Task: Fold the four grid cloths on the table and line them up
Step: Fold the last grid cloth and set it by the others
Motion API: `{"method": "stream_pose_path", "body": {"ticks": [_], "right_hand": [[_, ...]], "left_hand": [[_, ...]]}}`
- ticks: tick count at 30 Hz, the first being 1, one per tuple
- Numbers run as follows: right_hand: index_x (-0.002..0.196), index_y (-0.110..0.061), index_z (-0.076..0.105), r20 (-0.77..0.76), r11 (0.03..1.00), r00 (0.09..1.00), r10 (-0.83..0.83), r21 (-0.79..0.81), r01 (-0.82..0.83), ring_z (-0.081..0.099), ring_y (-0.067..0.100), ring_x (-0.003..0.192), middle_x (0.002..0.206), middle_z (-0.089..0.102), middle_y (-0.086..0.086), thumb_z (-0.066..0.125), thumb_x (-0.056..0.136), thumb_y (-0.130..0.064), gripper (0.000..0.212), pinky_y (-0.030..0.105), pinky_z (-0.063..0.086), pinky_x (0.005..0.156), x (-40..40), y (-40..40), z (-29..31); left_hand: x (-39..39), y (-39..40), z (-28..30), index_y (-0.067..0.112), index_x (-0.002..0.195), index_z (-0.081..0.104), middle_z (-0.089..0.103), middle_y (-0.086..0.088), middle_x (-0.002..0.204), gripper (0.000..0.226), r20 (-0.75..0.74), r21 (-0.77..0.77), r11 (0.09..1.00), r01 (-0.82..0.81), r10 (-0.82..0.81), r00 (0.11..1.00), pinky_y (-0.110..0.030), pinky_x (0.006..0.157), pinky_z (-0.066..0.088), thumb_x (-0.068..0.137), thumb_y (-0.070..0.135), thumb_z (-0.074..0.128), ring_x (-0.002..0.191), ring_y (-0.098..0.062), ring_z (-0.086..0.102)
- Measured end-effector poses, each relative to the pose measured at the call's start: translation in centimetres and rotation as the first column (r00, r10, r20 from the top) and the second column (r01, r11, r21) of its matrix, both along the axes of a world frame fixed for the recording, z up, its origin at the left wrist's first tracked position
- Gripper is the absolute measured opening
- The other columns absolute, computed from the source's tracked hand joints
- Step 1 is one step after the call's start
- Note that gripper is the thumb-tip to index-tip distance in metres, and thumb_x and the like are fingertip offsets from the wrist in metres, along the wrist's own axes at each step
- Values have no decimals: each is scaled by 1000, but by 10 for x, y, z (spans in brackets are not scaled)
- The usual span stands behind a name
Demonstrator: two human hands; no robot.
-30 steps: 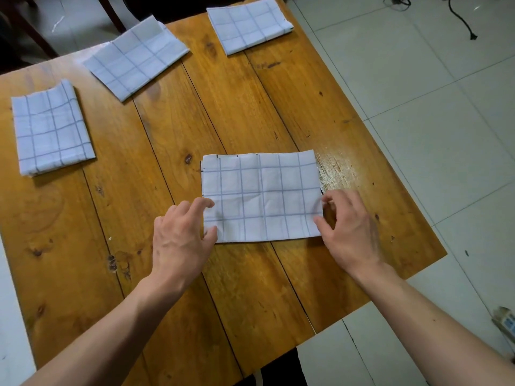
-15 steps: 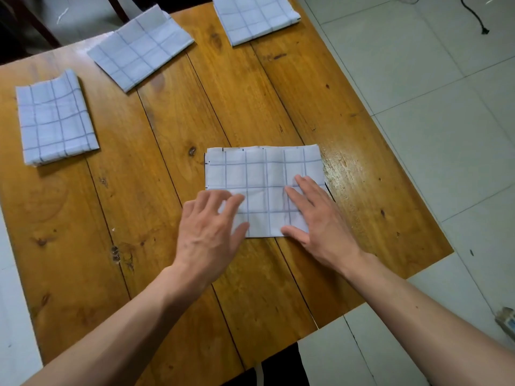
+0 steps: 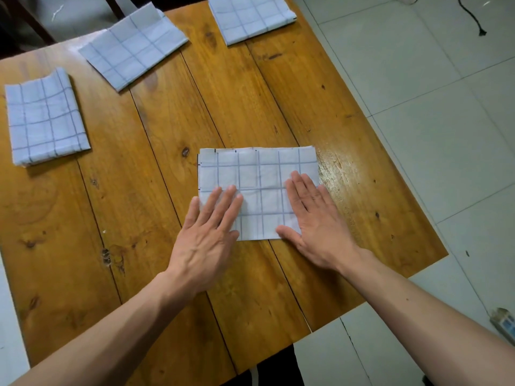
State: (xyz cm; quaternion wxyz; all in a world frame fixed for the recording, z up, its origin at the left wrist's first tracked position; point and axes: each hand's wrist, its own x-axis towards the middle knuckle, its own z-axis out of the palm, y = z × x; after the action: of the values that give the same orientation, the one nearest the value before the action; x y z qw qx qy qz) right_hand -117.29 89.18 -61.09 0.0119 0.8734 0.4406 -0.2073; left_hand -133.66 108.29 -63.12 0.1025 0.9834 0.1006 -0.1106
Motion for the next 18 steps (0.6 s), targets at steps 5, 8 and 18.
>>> {"method": "stream_pose_path", "body": {"ticks": [5, 8, 18], "right_hand": [[146, -17, -33, -12, 998, 999, -37, -52, 36, -38, 13, 139, 152, -41, -1, 1, 87, -74, 89, 42, -12, 120, 15, 2, 2], [145, -16, -33, -50, 995, 998, -41, -88, 36, -37, 15, 140, 152, -41, 0, 15, 84, -82, 102, 45, -12, 120, 27, 7, 7], [143, -18, -38, -174, 971, 977, 120, -186, -152, -39, 15, 138, 149, -45, -1, 72, 54, -77, 153, 44, -15, 119, 74, 14, 26]], "left_hand": [[-17, 20, 2, 18, 159, 7, -4, 0, 167, 62, -25, 0, 997, -79, 79, 997, -51, 121, -3, 102, 36, 25, 154, -22, -7], [-23, 25, 3, 20, 159, 5, -6, 1, 167, 63, -51, 6, 996, -86, 86, 995, -52, 120, -4, 103, 36, 25, 154, -23, -8], [-12, 28, 27, 37, 155, -17, -29, 5, 162, 72, -147, -43, 991, -124, 116, 982, -50, 120, -16, 101, 33, 30, 147, -21, -33]]}}
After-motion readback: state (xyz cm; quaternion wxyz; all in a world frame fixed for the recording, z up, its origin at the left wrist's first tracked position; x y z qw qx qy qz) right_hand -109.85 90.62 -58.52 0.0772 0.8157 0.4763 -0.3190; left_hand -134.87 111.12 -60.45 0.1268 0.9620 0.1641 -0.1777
